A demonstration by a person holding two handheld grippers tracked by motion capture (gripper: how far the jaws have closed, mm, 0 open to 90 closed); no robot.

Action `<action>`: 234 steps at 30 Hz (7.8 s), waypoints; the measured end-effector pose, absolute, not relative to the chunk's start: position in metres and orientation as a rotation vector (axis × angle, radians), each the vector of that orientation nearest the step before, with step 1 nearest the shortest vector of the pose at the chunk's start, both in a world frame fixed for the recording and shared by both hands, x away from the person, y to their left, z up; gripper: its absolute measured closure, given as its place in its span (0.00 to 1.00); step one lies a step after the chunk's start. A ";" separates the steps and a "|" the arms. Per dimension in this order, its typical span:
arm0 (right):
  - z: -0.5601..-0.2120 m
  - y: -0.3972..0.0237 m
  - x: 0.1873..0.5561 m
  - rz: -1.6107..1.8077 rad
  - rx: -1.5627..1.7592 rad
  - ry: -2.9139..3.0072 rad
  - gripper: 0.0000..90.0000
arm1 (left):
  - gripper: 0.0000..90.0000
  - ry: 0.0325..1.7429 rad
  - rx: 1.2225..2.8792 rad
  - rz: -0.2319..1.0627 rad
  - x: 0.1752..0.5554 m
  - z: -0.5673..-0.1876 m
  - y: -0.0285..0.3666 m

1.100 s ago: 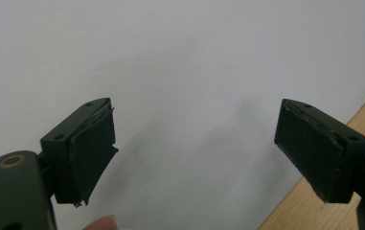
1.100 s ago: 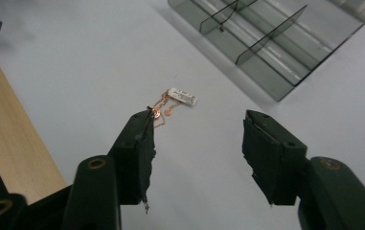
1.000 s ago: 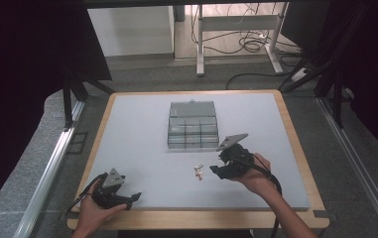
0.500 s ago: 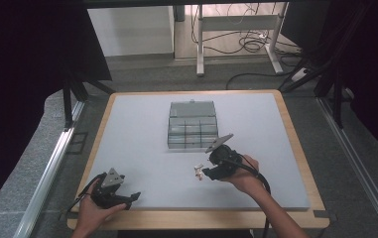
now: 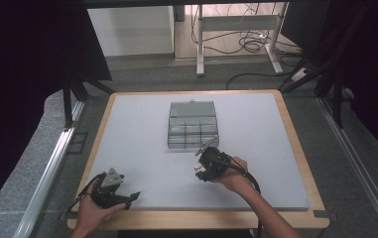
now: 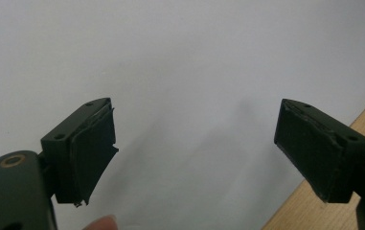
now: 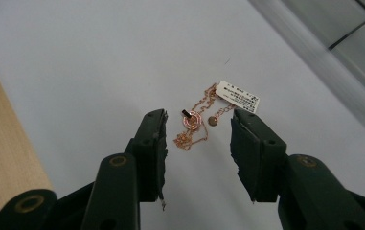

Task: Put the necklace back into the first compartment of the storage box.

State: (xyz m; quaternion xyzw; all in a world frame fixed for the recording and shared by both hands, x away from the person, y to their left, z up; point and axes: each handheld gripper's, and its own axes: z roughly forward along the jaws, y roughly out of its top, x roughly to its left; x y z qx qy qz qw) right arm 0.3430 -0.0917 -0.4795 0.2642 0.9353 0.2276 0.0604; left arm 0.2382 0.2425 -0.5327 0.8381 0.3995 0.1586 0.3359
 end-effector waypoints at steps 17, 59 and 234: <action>-0.499 -0.073 0.352 0.604 0.790 2.882 0.72 | 0.16 1.040 2.185 0.416 0.238 -0.532 0.244; -0.457 -0.085 0.351 0.759 0.795 2.831 0.86 | 0.16 1.052 2.190 0.418 0.239 -0.533 0.245; -0.279 -0.032 0.445 1.202 0.875 2.466 0.86 | 0.16 1.057 2.180 0.389 0.237 -0.534 0.245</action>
